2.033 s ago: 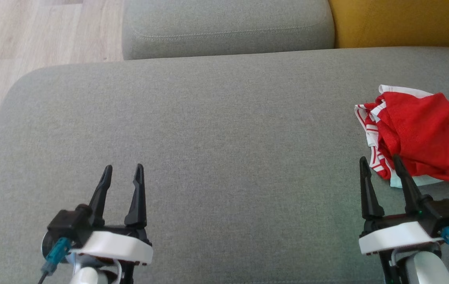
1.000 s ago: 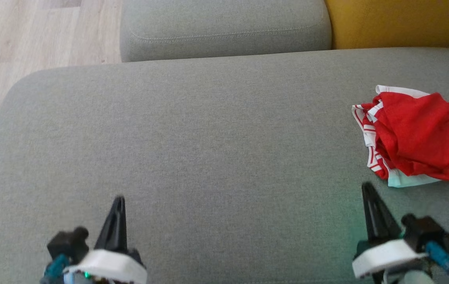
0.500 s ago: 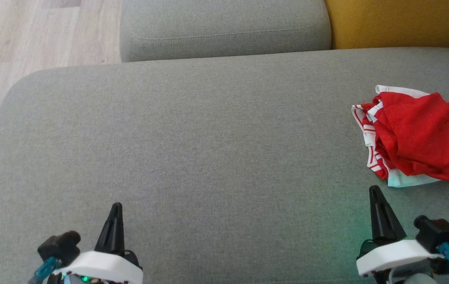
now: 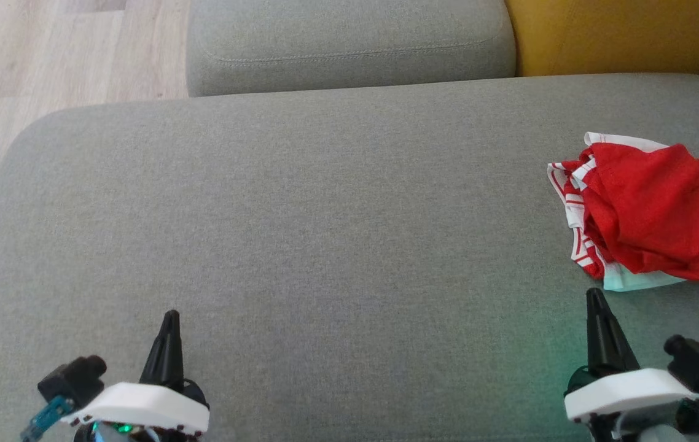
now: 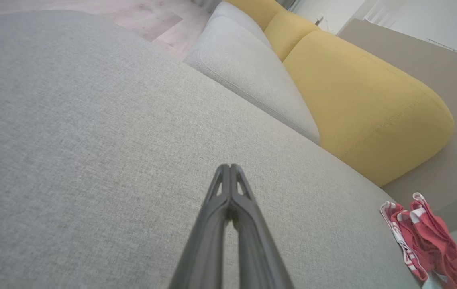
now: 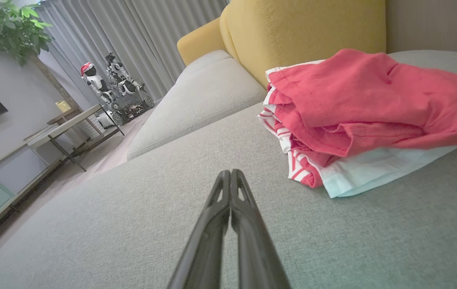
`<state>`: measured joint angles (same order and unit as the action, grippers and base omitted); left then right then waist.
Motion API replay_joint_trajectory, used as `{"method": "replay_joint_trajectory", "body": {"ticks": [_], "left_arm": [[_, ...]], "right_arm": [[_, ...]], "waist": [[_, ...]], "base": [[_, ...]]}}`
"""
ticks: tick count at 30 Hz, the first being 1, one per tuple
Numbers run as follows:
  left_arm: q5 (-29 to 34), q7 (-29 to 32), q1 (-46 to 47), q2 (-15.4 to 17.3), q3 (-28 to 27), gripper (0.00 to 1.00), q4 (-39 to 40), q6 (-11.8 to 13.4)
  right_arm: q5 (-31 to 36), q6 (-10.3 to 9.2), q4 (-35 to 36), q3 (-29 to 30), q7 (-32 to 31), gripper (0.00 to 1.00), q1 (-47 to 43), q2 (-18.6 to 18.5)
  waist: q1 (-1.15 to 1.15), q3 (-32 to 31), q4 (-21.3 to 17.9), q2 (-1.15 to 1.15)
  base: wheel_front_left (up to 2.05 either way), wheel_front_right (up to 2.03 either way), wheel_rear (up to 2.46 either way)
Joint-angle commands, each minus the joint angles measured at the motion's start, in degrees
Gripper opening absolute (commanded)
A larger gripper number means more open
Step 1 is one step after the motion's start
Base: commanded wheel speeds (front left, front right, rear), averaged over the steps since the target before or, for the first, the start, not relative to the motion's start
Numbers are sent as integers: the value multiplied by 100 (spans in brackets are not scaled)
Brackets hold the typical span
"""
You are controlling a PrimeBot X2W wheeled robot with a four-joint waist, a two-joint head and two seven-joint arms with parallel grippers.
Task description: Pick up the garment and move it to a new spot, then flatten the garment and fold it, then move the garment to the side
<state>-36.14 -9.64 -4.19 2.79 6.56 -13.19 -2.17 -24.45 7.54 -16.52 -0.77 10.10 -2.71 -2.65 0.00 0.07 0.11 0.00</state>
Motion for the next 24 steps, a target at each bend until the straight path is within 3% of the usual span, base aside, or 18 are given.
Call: {"method": "replay_joint_trajectory", "body": {"ticks": [1, 24], "left_arm": [[-177, 38, 311, 35, -131, 0, 163, -50], [-1481, 389, 480, 48, -383, 0, 106, -164]], "right_arm": [[-231, -1, 197, 24, -31, 0, 341, -87], [-1832, -2, 214, 124, -362, 0, 465, -119]], "waist": [[0, 0, 0, 0], [0, 3, -2, 0]], "base": [[0, 0, 0], [0, 0, 0]]}}
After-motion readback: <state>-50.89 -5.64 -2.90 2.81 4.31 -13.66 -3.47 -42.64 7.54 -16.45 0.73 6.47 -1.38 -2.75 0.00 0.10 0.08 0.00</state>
